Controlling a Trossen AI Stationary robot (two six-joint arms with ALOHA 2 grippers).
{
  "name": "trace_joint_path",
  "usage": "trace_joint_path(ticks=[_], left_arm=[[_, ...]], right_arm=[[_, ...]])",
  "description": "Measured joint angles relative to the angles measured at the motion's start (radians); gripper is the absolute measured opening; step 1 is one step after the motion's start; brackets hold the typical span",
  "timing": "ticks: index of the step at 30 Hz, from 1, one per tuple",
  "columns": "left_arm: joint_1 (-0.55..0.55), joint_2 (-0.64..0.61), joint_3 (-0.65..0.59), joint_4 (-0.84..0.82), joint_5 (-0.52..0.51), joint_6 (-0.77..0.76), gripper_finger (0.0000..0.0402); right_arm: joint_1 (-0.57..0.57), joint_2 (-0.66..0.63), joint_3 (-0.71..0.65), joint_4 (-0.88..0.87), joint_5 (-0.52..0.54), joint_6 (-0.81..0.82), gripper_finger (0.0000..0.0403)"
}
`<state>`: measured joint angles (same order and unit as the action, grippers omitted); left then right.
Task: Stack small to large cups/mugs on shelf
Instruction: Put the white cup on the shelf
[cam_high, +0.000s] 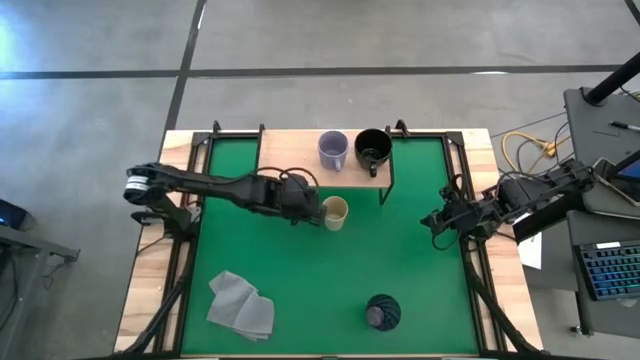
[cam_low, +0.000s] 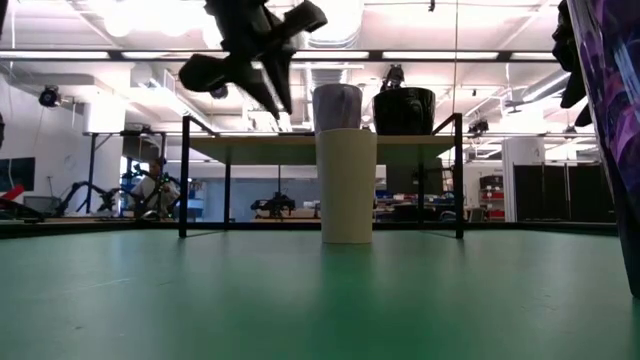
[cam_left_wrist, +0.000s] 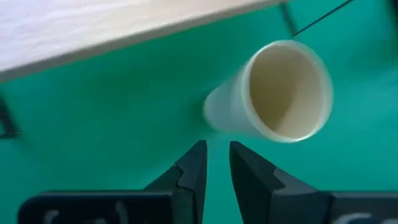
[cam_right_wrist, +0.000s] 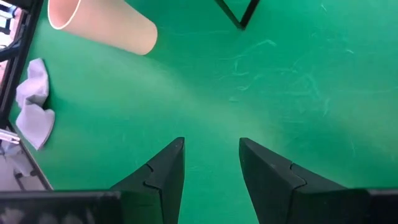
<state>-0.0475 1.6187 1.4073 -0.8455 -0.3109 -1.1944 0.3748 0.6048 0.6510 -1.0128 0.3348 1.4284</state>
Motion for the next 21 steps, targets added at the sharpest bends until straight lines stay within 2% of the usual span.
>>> trace_joint_path(ticks=[4,14,17,21], left_arm=[[0.003,0.016,-0.005,0.105,0.018,-0.004,0.0055],[0.0,0.063,0.012,0.116,0.026,0.015,0.0068],[-0.014,0.053,0.015,0.218,0.022,0.112,0.0074],[-0.015,0.036,0.014,0.302,-0.002,0.12,0.0072]], right_arm=[[0.0,0.0,0.0,0.0,0.003,-0.013,0.0146],[0.0,0.001,0.0,0.001,0.006,-0.019,0.0146],[0.0,0.001,0.0,0.0,0.006,-0.026,0.0146],[0.0,0.001,0.0,0.0,0.005,-0.038,0.0146]])
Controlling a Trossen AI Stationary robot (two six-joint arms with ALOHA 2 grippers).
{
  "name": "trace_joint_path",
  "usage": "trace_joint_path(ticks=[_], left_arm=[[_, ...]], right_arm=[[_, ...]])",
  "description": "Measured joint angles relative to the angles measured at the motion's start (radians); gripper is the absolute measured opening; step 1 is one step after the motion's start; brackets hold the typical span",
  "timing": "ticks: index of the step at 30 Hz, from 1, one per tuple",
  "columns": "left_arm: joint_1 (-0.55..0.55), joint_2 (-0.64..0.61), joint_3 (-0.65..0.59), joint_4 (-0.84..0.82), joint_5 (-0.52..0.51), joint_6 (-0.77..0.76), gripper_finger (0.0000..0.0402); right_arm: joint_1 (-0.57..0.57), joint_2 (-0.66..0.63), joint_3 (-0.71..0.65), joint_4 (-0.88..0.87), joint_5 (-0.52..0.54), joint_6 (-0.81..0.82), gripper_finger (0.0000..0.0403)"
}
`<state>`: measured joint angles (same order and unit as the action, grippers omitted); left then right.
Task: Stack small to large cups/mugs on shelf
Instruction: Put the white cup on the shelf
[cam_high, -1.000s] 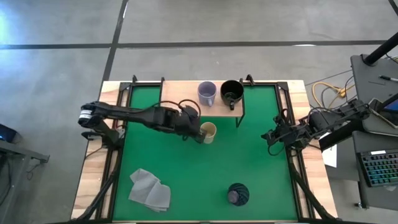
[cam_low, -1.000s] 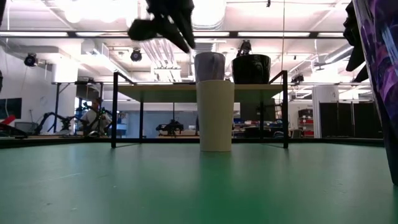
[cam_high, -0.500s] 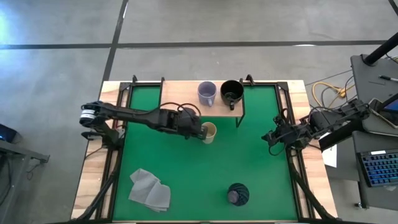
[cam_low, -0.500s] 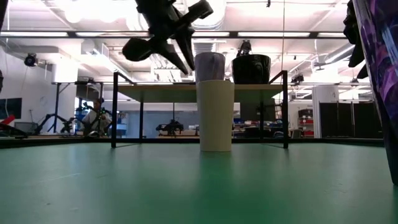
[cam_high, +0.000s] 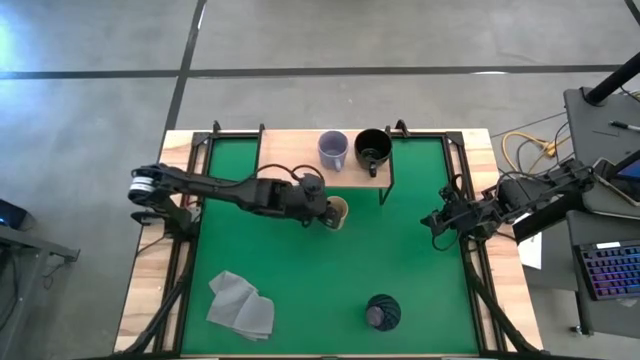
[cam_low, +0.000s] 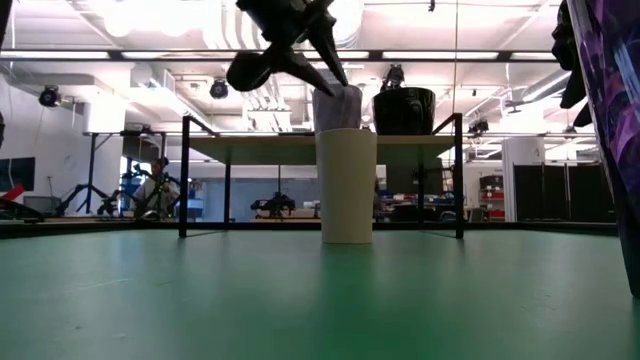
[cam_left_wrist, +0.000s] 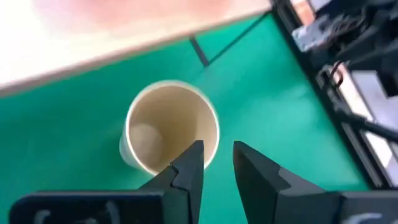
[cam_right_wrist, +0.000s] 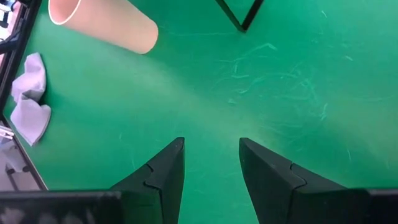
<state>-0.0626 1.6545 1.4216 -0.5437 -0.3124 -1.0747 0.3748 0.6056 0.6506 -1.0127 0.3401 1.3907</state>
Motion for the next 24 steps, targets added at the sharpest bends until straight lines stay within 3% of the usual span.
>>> trace_joint_path(ticks=[4,13,20,24], left_arm=[[0.007,-0.002,0.004,-0.043,0.006,0.008,0.0095],[0.006,-0.008,0.036,-0.115,0.062,-0.051,0.0197],[0.009,-0.004,0.154,-0.357,0.029,-0.072,0.0205],[0.009,-0.005,0.194,-0.391,0.015,-0.094,0.0205]], right_arm=[[0.0,0.0,0.0,-0.001,0.0,-0.011,0.0146],[0.0,0.0,0.0,-0.004,0.0,-0.032,0.0146],[0.0,-0.001,0.0,-0.008,0.0,-0.041,0.0146],[0.0,-0.001,0.0,-0.009,0.0,-0.048,0.0146]])
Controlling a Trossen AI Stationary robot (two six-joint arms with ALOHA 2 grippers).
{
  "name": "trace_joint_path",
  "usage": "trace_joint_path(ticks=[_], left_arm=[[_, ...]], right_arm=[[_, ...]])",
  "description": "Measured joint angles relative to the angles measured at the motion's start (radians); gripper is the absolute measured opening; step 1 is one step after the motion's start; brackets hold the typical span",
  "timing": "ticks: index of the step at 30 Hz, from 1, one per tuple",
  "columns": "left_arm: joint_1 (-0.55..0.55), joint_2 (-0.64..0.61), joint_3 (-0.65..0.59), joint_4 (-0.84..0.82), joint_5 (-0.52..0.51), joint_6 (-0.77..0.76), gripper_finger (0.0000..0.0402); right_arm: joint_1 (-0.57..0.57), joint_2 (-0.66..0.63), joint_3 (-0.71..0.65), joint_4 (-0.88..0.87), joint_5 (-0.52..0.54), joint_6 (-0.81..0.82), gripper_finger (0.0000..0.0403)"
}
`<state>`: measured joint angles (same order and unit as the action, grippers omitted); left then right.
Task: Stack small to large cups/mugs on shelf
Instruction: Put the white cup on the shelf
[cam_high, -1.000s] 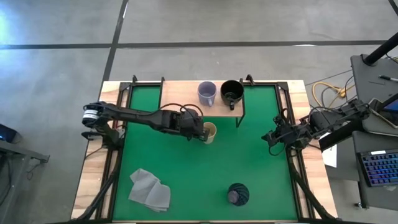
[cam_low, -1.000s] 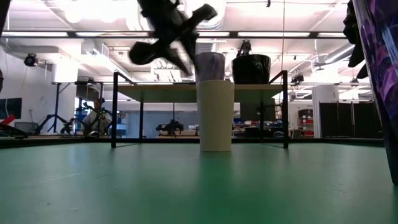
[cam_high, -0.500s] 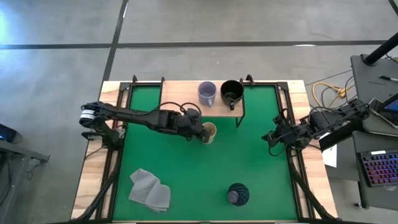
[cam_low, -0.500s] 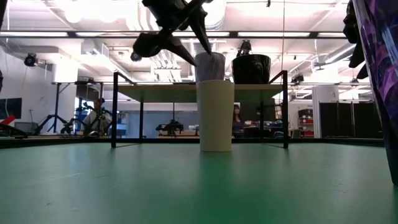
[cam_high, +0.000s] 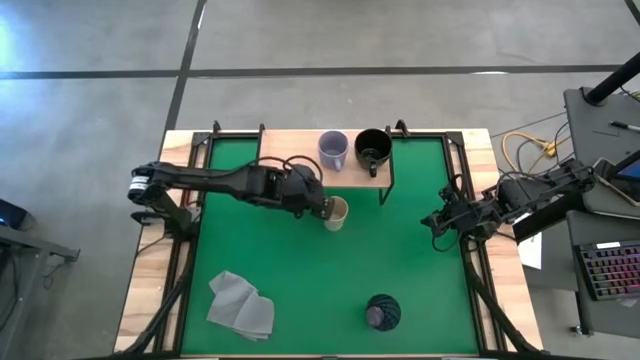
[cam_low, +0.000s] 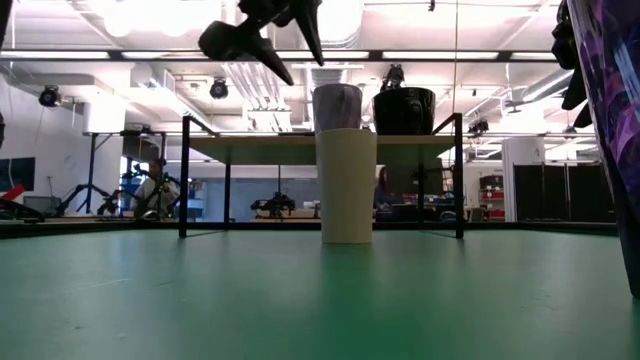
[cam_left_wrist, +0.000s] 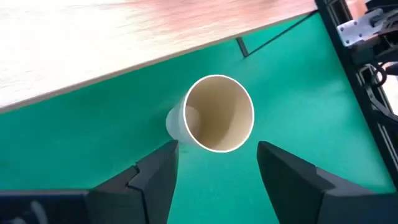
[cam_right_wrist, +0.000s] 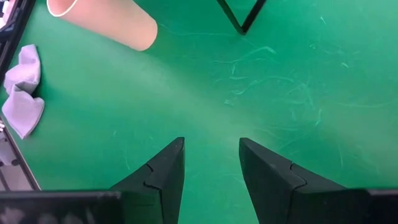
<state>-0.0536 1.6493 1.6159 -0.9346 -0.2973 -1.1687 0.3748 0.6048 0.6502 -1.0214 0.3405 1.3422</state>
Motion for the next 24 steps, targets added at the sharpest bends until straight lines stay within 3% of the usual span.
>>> trace_joint_path(ticks=[6,15,24], left_arm=[[-0.001,0.024,0.046,0.023,-0.004,0.009,0.0205],[-0.001,0.164,0.043,0.011,0.006,0.027,0.0205],[0.0,0.215,0.027,0.008,-0.011,0.031,0.0205]], right_arm=[[0.0,0.0,0.0,-0.001,0.0,0.0,0.0146],[0.0,0.0,0.0,-0.003,0.0,0.008,0.0146],[0.0,0.0,0.0,-0.001,0.0,0.014,0.0146]])
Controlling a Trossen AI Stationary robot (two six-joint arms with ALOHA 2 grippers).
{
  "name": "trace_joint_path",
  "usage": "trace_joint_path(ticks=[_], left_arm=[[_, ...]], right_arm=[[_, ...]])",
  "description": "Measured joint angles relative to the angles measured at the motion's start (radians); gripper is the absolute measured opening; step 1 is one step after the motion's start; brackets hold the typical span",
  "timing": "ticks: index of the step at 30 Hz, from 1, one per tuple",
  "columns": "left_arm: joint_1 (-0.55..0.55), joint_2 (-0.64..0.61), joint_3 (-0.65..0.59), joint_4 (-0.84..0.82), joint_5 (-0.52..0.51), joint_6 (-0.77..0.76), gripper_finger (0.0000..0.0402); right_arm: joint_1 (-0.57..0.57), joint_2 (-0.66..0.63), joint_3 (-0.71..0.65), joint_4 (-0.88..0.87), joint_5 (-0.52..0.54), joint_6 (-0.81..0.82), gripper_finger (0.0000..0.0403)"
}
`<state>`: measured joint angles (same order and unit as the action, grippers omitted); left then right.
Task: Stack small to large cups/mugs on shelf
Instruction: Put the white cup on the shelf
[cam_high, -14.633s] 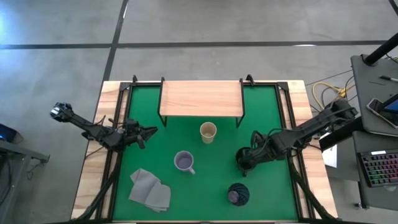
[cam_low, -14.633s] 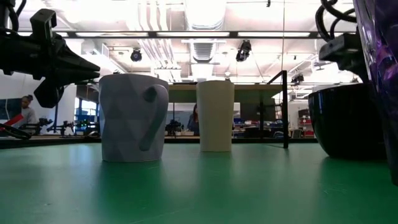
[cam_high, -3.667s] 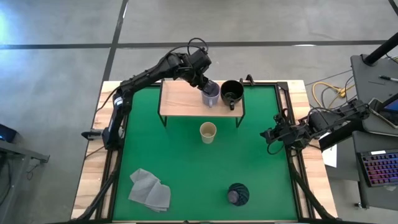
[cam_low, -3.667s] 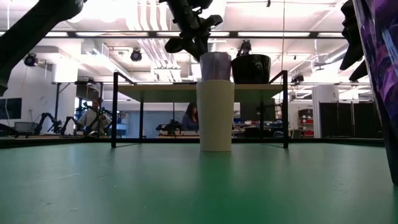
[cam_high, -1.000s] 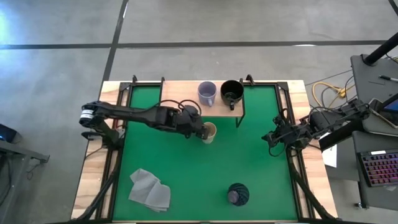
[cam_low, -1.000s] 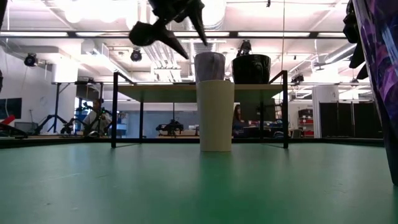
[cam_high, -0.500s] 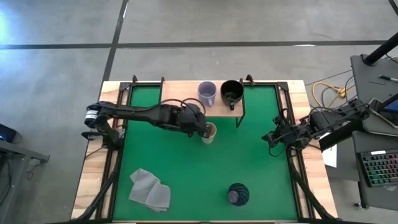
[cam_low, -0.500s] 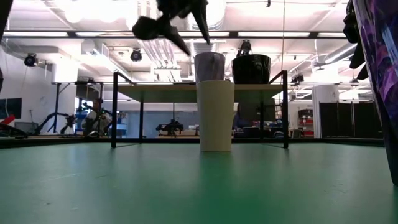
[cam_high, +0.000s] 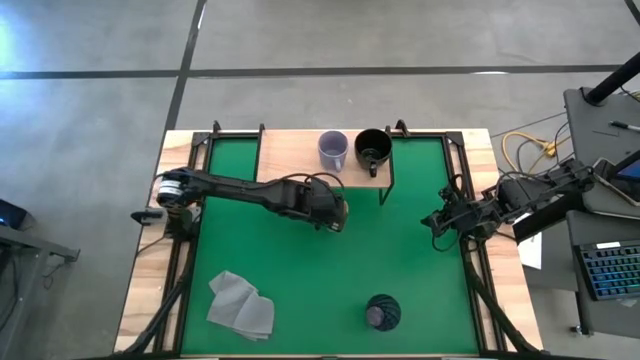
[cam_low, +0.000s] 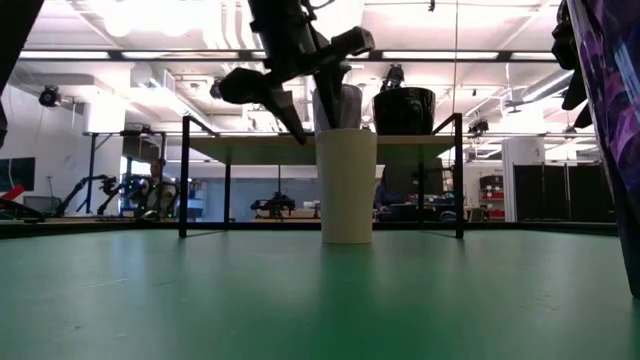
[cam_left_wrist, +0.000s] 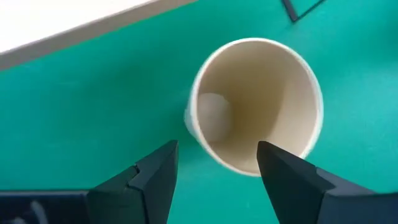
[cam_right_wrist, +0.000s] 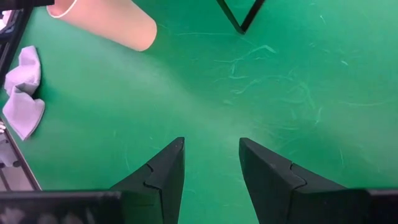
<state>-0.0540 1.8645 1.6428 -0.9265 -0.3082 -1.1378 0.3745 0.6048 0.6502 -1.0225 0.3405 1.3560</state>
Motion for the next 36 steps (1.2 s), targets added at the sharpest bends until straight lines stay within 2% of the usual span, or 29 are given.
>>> trace_joint_path(ticks=[4,7,23,27,36], left_arm=[[0.002,0.007,-0.02,-0.001,-0.025,0.005,0.0198],[0.002,0.017,-0.031,0.018,-0.026,0.019,0.0178],[0.002,0.033,-0.029,0.047,-0.017,0.055,0.0011],[0.002,-0.022,-0.003,0.024,-0.016,0.064,0.0003],[0.002,-0.22,0.005,-0.164,0.0,0.071,0.0001]], right_arm=[[0.0,0.0,0.0,-0.011,0.0,-0.002,0.0146],[0.0,0.0,0.0,-0.022,0.0,-0.003,0.0146],[0.0,0.0,0.0,-0.026,0.0,-0.006,0.0146],[0.0,-0.001,0.0,-0.028,0.0,-0.006,0.0146],[0.0,-0.001,0.0,-0.05,0.0,-0.006,0.0146]])
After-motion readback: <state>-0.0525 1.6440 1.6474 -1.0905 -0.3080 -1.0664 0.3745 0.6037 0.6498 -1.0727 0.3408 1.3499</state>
